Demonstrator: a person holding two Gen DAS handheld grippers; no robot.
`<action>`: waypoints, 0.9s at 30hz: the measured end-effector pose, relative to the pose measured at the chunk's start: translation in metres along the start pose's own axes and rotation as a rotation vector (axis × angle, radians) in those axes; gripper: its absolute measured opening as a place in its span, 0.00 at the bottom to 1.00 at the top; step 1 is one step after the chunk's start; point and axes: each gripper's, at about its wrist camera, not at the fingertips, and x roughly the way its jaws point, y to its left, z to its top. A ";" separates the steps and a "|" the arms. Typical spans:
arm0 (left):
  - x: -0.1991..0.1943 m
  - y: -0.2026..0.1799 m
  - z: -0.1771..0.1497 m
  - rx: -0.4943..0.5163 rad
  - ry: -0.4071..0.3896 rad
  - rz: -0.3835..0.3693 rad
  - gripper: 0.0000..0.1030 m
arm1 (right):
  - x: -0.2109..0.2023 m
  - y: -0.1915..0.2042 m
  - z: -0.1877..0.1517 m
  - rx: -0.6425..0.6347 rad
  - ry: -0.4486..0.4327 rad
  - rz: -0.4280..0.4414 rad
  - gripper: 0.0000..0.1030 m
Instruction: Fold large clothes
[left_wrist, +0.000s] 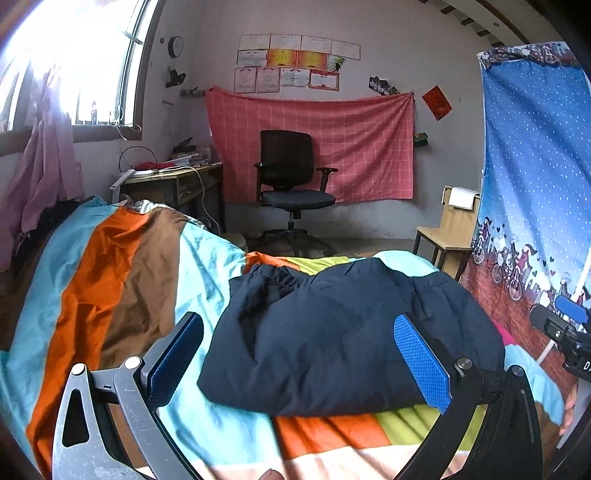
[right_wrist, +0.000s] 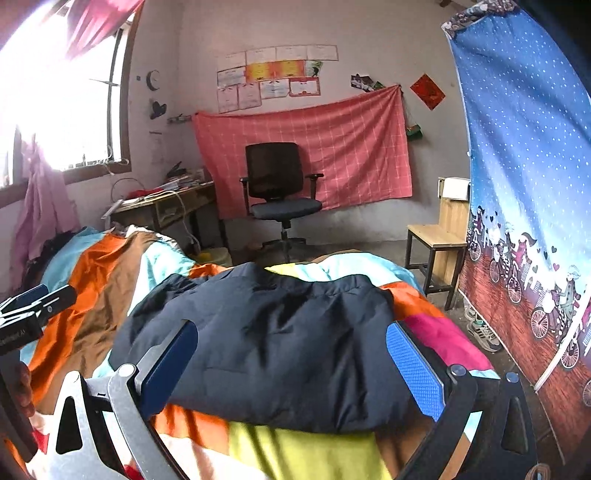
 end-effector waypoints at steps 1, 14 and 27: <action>-0.003 0.000 -0.002 0.003 -0.001 0.004 0.98 | -0.002 0.002 -0.002 -0.003 0.000 0.000 1.00; -0.023 0.007 -0.041 0.011 -0.003 0.040 0.98 | -0.027 0.025 -0.033 -0.037 -0.012 -0.006 1.00; -0.019 0.010 -0.088 -0.010 0.108 0.046 0.98 | -0.030 0.026 -0.077 -0.030 0.049 -0.021 1.00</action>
